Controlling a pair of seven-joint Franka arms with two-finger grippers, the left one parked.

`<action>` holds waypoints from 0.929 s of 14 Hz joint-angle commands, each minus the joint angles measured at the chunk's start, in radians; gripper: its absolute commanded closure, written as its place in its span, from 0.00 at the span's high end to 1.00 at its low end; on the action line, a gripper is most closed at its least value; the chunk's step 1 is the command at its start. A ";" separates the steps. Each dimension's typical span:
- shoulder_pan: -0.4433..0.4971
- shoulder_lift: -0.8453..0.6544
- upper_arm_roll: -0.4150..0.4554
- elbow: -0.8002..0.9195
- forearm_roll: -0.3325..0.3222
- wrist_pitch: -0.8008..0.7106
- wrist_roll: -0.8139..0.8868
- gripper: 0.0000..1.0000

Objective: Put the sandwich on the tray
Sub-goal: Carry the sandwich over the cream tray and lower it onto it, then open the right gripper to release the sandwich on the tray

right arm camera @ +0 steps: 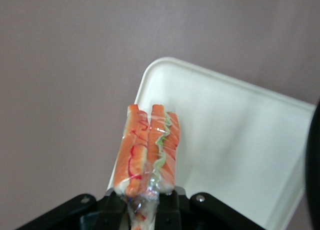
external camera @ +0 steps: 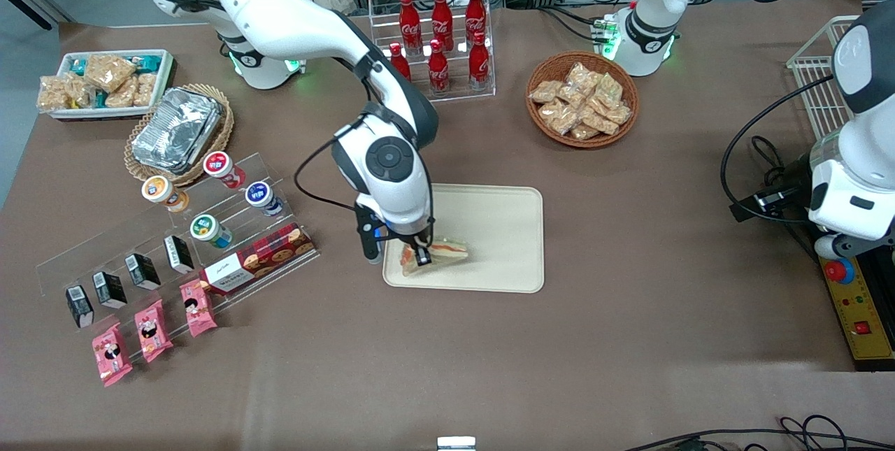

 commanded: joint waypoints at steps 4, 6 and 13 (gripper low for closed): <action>0.022 0.137 -0.001 0.080 -0.024 0.096 0.112 0.05; 0.023 0.149 0.002 0.081 -0.021 0.097 0.146 0.05; 0.033 0.159 -0.004 0.080 -0.021 0.084 0.209 0.23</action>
